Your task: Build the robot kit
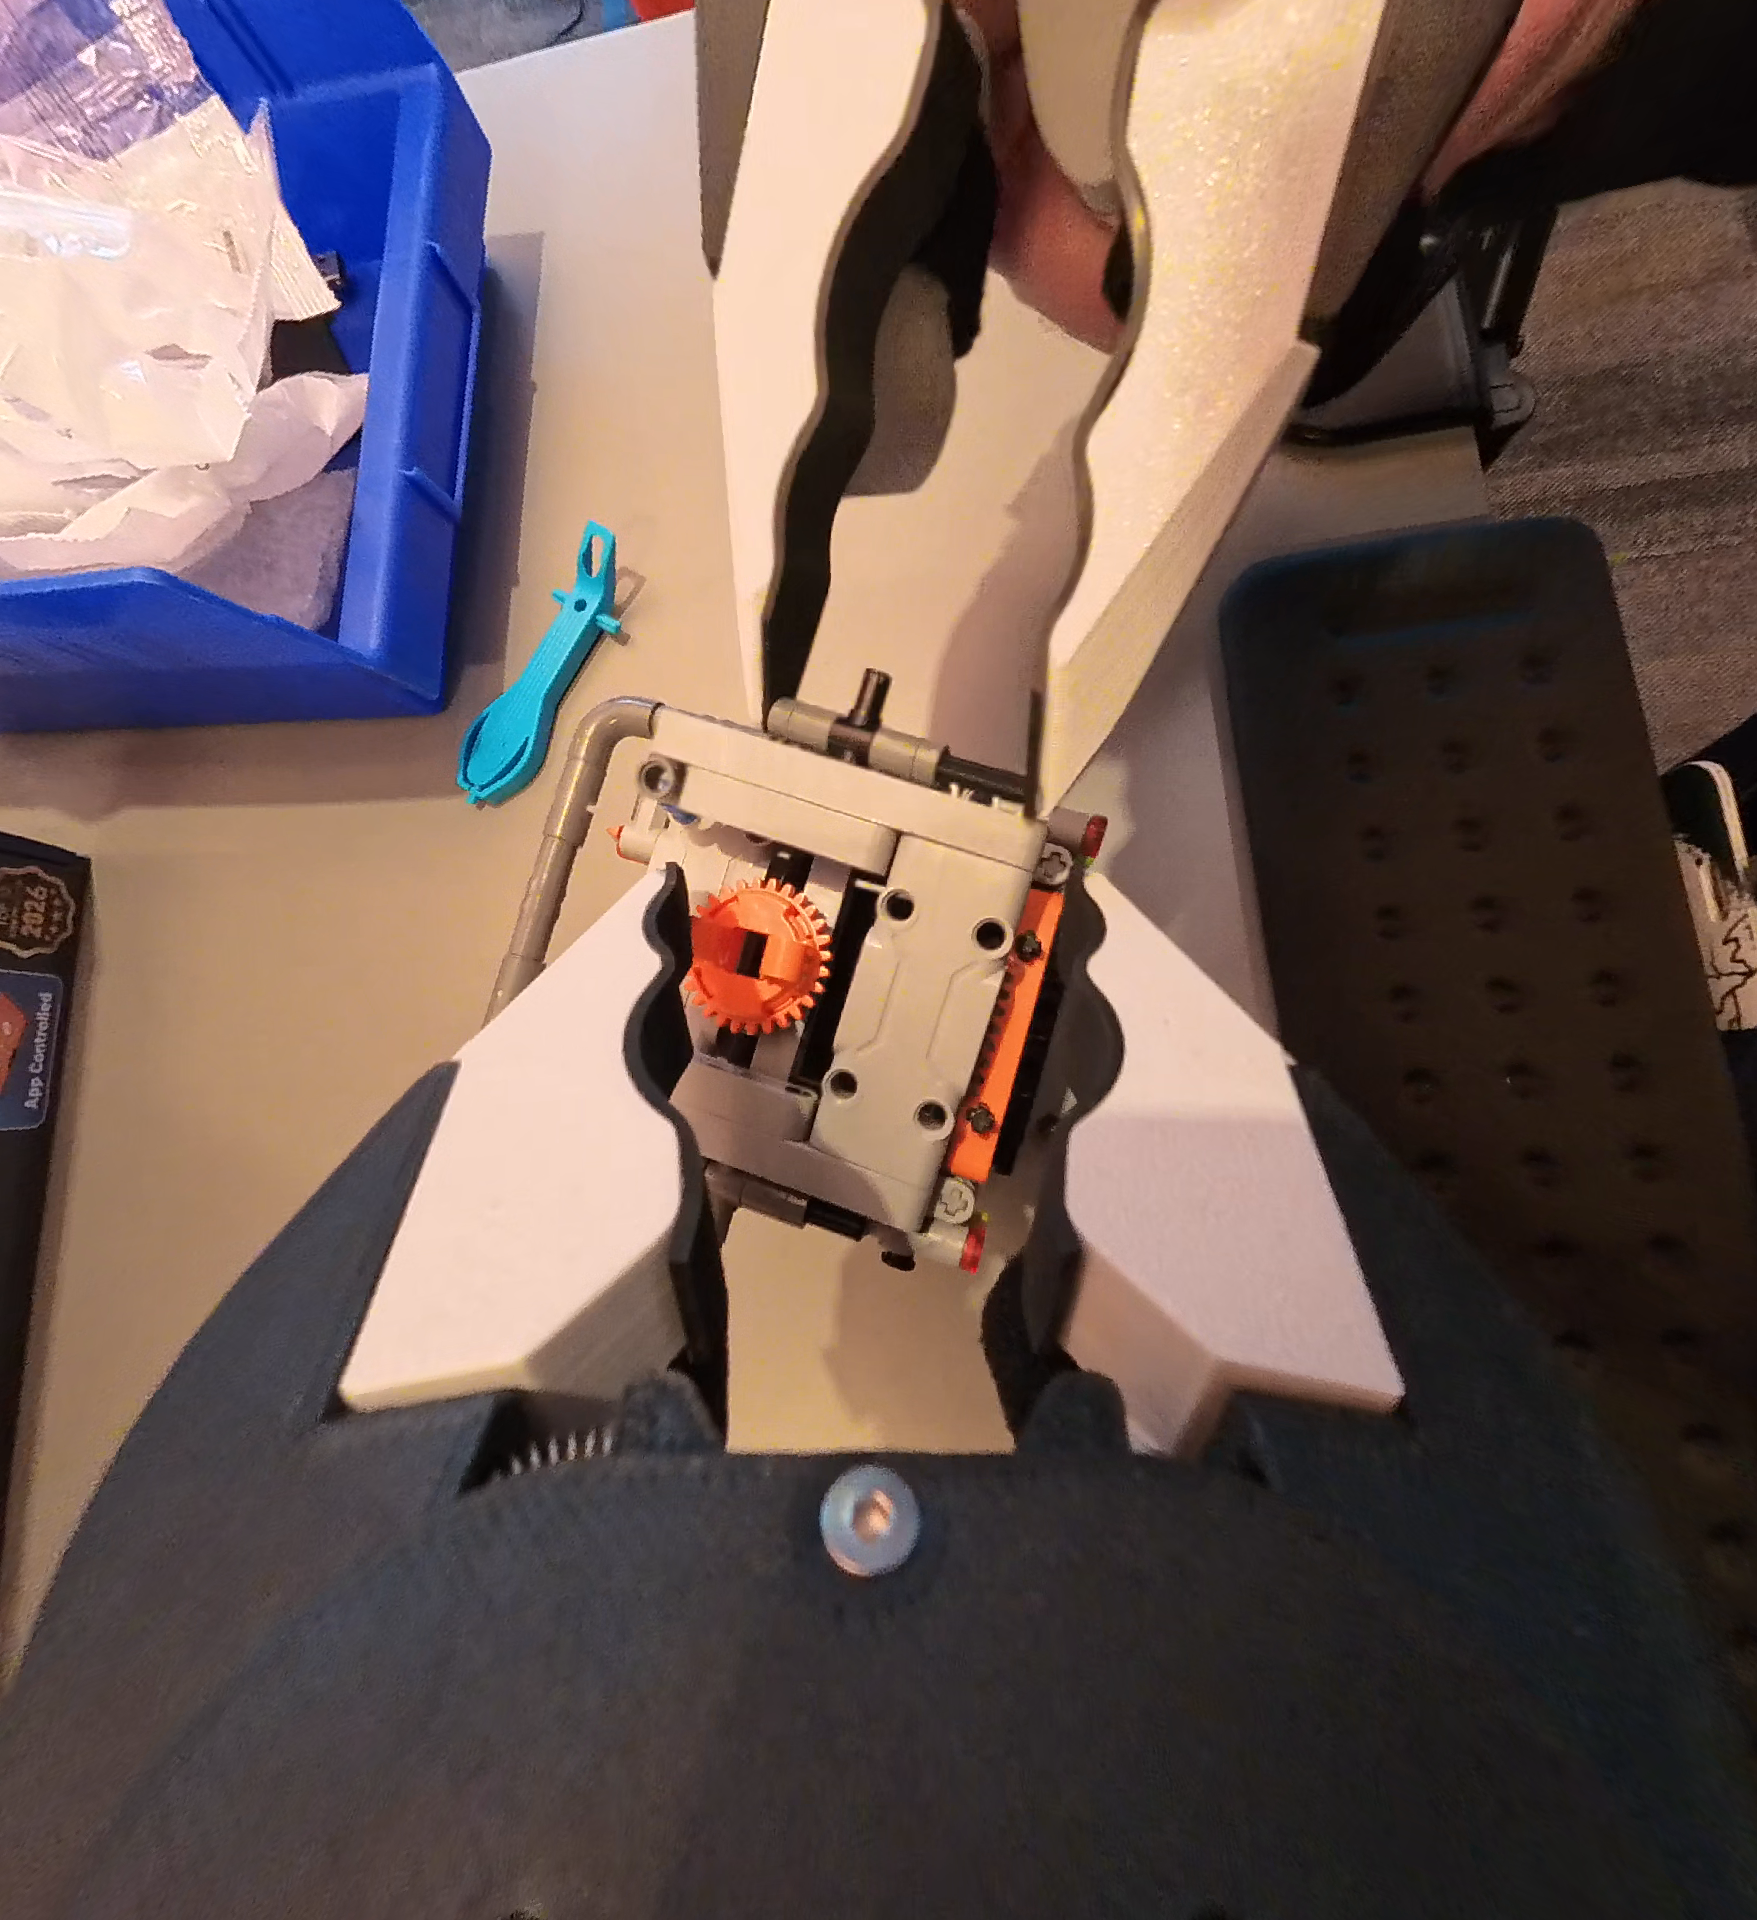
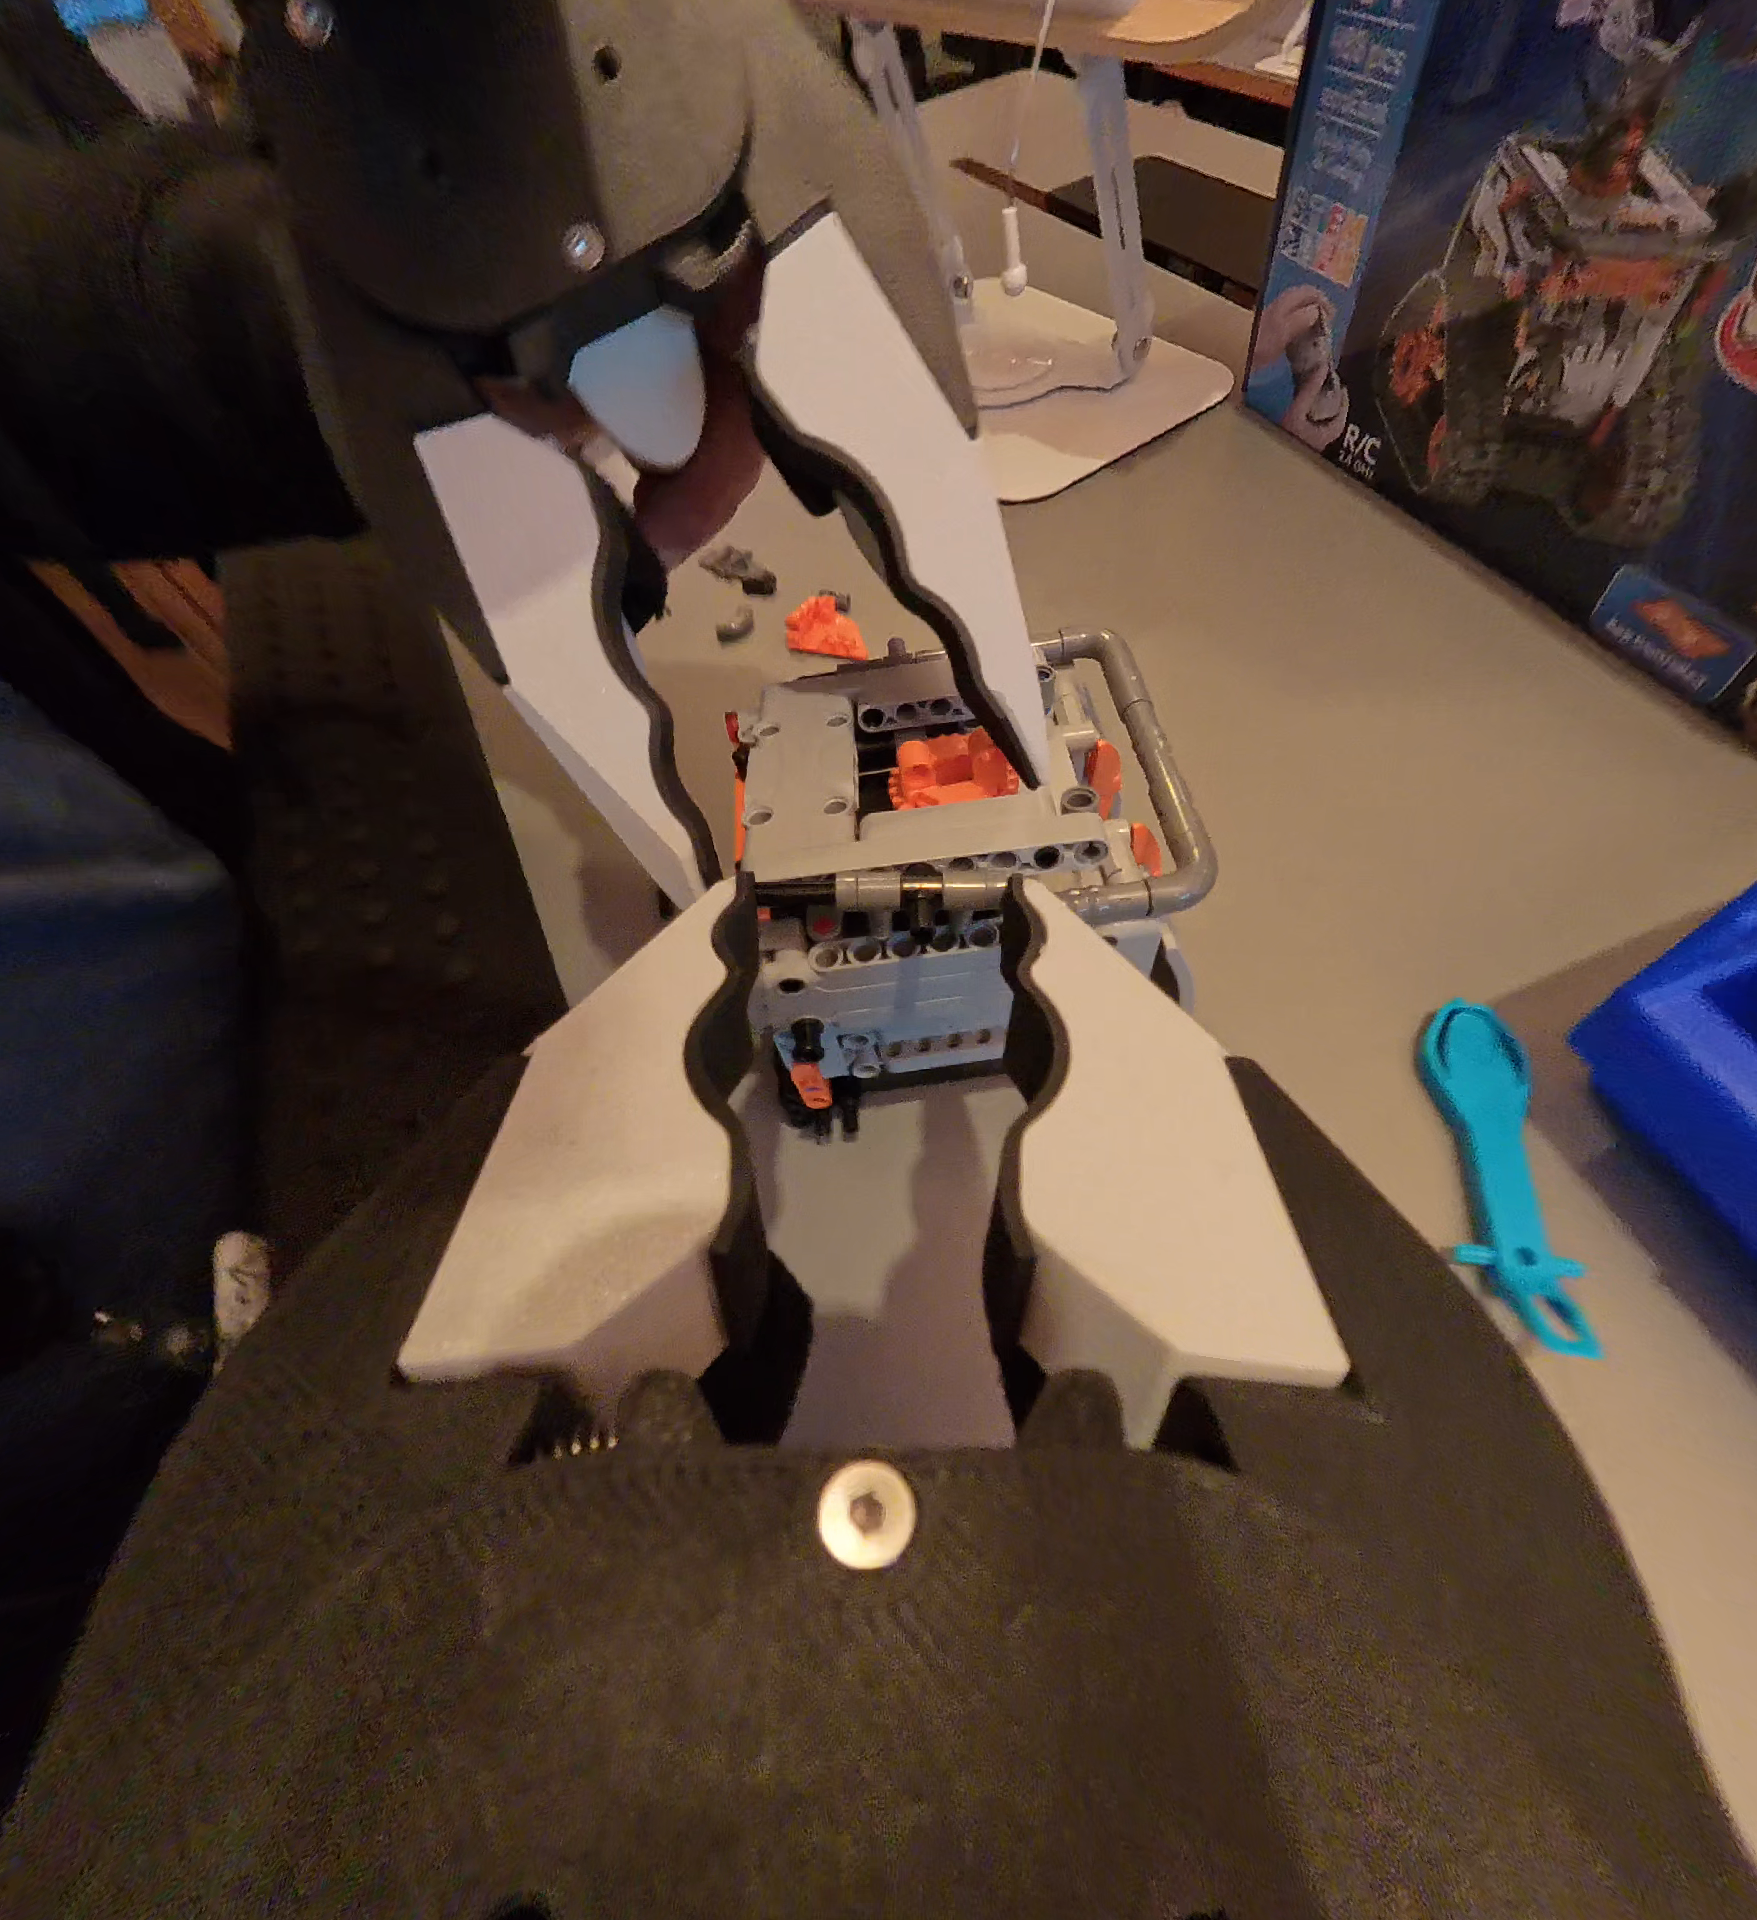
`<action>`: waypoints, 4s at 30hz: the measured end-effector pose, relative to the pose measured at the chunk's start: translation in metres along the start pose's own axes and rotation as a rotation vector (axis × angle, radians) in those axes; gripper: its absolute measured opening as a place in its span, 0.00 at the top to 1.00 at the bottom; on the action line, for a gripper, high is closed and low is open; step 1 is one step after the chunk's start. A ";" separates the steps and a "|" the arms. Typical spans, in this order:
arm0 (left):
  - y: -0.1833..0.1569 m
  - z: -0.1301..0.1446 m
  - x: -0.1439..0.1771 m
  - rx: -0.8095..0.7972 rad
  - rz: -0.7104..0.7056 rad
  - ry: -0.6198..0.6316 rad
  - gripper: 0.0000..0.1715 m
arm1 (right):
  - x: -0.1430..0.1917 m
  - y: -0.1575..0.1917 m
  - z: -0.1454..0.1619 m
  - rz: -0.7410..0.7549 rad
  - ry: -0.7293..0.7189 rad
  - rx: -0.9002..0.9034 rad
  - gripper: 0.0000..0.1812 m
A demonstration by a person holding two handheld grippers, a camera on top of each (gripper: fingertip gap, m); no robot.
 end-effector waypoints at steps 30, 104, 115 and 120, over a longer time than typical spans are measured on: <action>-0.002 -0.002 -0.005 0.017 0.030 -0.068 0.60 | 0.008 0.004 0.004 0.057 0.105 0.185 0.76; 0.003 -0.069 0.038 0.538 0.360 -0.522 0.75 | 0.053 0.028 -0.065 -0.049 -0.290 0.154 0.75; -0.011 -0.086 0.051 0.833 0.691 -0.743 0.91 | 0.045 0.046 -0.089 -0.162 -0.368 0.240 0.75; -0.008 -0.085 0.052 0.874 0.686 -0.775 0.99 | 0.046 0.042 -0.090 -0.155 -0.354 0.261 0.75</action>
Point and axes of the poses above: each gripper's, where its closed fingertips meet, x back along the fingers, z out of its underside, y = z × x across the jaws, the point moved 4 cm from there along x, back along the fingers, and after that the axes turned 12 degrees about -y, right-handed, at the moved point
